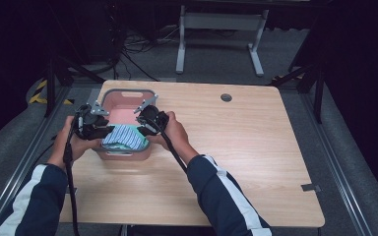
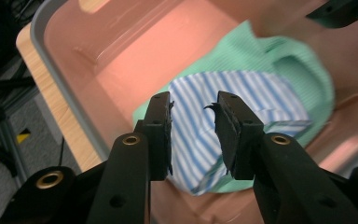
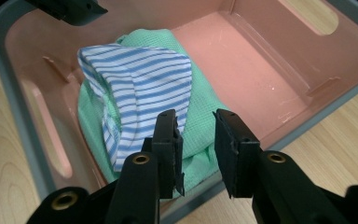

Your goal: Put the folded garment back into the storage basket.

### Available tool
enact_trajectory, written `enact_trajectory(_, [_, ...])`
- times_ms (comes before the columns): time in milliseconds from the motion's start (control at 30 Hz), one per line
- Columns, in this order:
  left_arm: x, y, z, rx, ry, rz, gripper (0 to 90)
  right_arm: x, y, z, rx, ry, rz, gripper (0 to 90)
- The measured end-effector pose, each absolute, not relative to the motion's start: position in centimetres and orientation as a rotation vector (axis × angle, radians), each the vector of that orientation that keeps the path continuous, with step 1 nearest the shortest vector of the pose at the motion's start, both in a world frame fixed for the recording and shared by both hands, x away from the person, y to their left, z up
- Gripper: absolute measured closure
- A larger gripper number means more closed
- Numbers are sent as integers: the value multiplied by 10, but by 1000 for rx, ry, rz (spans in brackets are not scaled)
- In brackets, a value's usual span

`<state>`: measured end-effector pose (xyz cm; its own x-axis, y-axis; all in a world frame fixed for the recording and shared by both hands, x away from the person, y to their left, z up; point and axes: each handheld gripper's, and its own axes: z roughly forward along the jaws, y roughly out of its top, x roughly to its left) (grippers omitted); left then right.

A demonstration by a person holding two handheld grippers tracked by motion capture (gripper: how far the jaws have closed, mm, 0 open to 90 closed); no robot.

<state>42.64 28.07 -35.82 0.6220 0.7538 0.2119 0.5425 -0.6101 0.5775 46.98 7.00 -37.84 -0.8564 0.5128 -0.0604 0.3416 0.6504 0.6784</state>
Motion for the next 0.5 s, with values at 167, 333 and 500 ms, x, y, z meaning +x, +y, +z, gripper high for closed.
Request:
enact_trajectory(167, [414, 271, -351, 2352, 981, 626, 637, 460, 61, -368, 662, 2607, 1000, 669])
enact_trajectory(333, [402, 257, -344, 2344, 935, 660, 588, 452, 44, -361, 638, 2591, 987, 640])
enact_trajectory(500, [395, 247, -341, 2330, 915, 679, 543, 447, 26, -356, 617, 2585, 968, 614])
